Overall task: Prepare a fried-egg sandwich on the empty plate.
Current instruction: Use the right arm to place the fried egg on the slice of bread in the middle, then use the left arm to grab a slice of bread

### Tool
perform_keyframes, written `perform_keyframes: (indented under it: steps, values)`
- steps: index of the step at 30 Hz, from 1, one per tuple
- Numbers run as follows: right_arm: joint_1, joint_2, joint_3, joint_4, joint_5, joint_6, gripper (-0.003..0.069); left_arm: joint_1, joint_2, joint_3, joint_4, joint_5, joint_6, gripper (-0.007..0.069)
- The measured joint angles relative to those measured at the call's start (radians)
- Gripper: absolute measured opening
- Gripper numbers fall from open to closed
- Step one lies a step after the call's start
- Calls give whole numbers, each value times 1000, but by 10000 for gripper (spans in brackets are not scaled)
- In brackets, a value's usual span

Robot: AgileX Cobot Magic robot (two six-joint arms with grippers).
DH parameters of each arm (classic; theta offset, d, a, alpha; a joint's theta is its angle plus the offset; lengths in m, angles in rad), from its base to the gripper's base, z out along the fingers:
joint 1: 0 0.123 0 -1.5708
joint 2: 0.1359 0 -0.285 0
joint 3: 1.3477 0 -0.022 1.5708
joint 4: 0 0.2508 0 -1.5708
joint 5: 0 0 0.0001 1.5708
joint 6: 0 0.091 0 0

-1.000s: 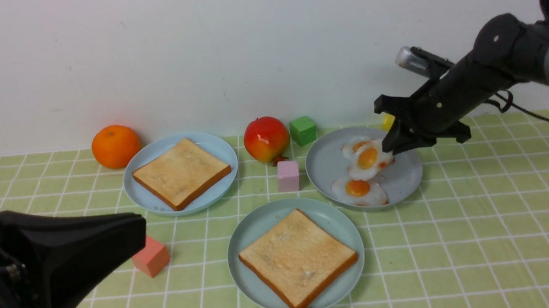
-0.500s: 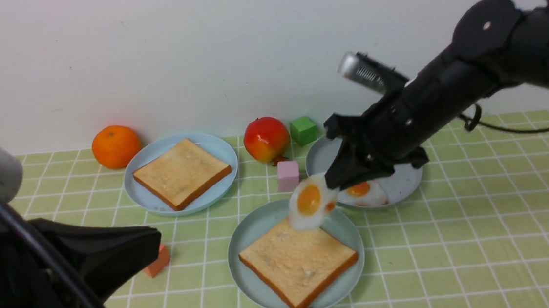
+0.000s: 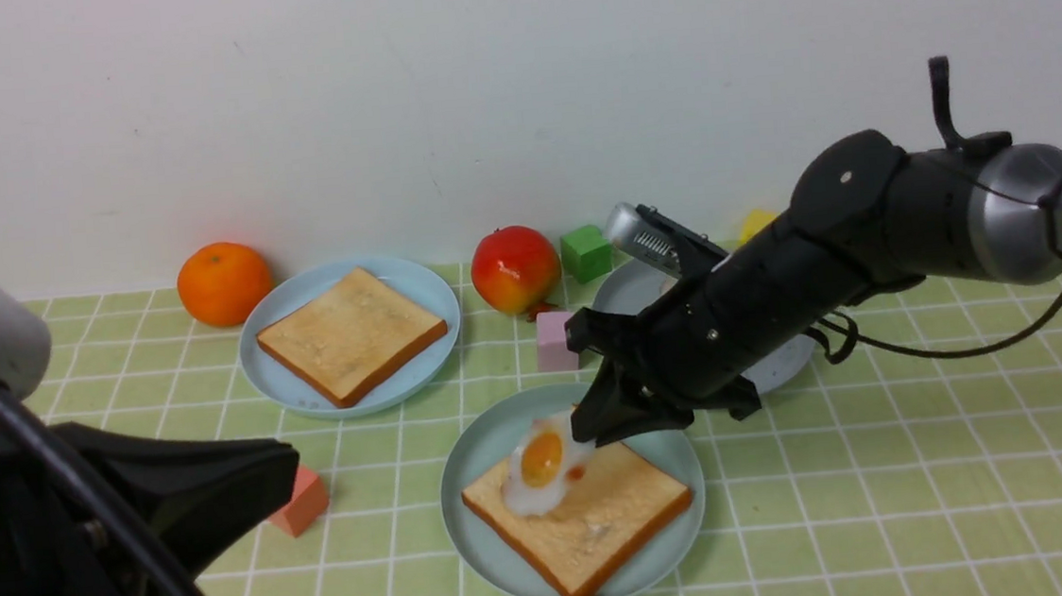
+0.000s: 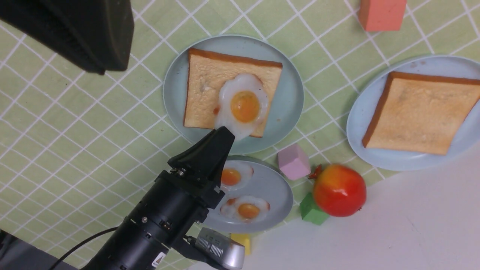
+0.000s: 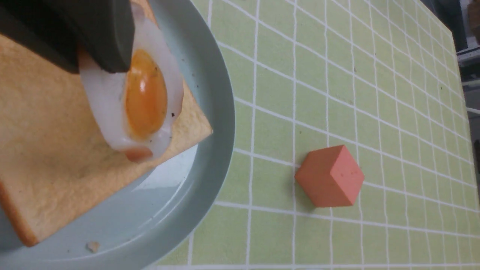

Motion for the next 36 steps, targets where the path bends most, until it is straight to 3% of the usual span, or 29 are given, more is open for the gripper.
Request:
perform_keyframes:
  steps: [6,11,12,13,15,18,21,26,27,31,36]
  values:
    - [0,9,0,-97,0,68,108,0,0,0,0,1,0,-9]
    - [-6,9,-13,-265,55,164,262,0,0,0,0,6,0,-5]
    - [-14,8,-29,-311,96,181,321,0,0,0,0,13,0,-4]
    - [-15,8,-35,-327,109,185,329,0,0,0,0,13,0,-3]
    - [-31,-10,-74,-427,204,199,412,0,11,0,-1,39,0,-2]
    - [-39,-94,-100,-533,293,213,437,0,49,0,-4,64,-40,0]
    - [-40,-185,-107,-604,340,223,414,0,109,0,-4,73,-84,0]
    - [-40,-473,-109,-742,410,237,230,24,358,-55,-10,78,-120,-13]
    - [-40,-483,-109,-742,410,237,221,28,358,-55,-10,78,-120,-13]
    - [-40,-692,-76,-723,446,237,41,163,587,-210,-29,78,-53,-13]
    - [-40,-850,28,-698,450,232,-12,296,752,-358,-108,86,116,-13]
